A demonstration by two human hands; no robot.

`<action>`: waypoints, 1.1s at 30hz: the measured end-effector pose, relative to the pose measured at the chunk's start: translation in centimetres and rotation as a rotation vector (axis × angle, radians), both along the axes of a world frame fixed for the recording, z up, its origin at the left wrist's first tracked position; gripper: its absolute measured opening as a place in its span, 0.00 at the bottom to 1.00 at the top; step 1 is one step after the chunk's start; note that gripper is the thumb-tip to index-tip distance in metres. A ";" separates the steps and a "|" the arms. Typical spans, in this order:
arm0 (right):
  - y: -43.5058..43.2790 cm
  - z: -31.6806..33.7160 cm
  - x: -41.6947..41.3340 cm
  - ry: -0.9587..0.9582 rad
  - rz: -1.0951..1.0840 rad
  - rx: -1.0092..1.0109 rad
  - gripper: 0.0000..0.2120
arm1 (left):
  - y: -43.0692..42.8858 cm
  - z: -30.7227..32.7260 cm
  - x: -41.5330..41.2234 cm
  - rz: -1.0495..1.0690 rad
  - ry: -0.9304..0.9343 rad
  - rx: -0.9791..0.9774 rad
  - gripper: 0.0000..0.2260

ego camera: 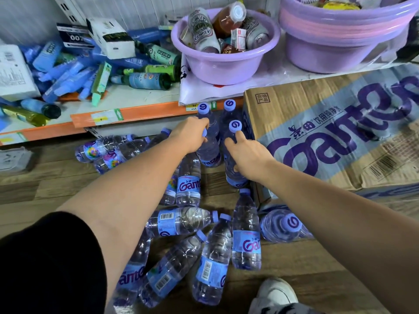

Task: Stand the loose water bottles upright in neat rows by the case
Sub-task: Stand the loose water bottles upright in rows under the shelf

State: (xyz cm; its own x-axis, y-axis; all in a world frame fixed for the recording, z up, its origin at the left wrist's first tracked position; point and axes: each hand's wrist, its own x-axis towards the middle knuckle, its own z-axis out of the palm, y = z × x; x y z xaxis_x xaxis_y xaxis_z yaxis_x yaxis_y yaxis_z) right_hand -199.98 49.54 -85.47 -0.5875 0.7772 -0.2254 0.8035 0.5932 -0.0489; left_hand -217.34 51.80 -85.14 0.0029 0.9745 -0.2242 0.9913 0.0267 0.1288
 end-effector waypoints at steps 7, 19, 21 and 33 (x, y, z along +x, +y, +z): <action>-0.6 0.5 0.2 -0.037 0.015 -0.026 0.28 | -1.5 -0.6 0.3 0.170 -0.221 0.013 0.29; -3.4 2.0 -0.1 0.052 -0.042 -0.317 0.16 | -7.8 -8.7 -1.4 0.320 -0.162 -0.267 0.28; -3.8 0.7 -0.4 -0.077 0.038 -0.498 0.19 | -7.5 -9.2 -1.3 0.387 -0.180 -0.279 0.29; -2.5 -4.5 -2.4 -0.551 0.291 -0.638 0.15 | -4.9 -10.7 -0.9 0.616 -0.005 -0.305 0.41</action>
State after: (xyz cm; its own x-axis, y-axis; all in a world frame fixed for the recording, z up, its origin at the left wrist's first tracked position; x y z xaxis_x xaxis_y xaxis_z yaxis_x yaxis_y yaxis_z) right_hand -202.37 46.99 -89.97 -0.4229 0.2437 -0.8728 0.6321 0.7695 -0.0914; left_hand -218.25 46.86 -95.84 -0.5300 0.6917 -0.4905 0.7830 0.6213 0.0301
